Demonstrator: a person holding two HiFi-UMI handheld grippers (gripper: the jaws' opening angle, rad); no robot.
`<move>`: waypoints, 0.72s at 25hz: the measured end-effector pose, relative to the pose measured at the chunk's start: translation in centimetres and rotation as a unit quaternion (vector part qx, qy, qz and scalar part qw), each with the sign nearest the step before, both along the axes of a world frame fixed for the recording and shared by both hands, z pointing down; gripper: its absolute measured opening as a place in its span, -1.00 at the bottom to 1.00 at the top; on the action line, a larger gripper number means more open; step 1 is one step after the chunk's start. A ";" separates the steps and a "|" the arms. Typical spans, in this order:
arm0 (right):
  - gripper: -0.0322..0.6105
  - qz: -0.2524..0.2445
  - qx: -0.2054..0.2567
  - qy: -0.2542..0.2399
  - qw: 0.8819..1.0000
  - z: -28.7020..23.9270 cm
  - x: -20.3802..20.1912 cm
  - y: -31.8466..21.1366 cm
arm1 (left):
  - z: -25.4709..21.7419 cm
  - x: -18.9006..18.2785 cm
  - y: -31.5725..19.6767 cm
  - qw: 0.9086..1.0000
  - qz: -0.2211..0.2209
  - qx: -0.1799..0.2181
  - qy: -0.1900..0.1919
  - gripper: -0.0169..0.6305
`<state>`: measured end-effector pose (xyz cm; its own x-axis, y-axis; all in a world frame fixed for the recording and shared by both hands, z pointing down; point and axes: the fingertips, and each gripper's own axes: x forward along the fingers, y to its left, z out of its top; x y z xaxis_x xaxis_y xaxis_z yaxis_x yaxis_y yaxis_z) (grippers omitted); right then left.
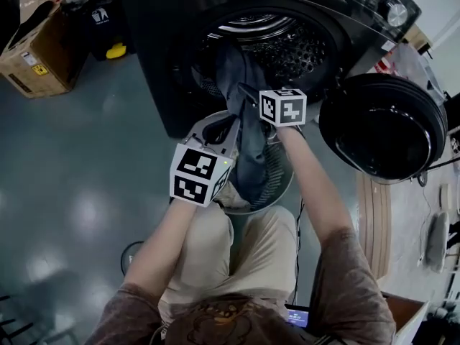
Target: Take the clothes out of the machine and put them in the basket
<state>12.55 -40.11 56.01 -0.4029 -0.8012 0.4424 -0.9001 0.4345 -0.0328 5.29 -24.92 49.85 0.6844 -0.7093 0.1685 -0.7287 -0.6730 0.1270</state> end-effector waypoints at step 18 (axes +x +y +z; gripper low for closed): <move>0.38 0.022 -0.083 0.079 0.993 5.6 -0.8 -8.6 | 1.0 -0.9 -1.8 0.999 0.009 -0.025 0.024 -0.93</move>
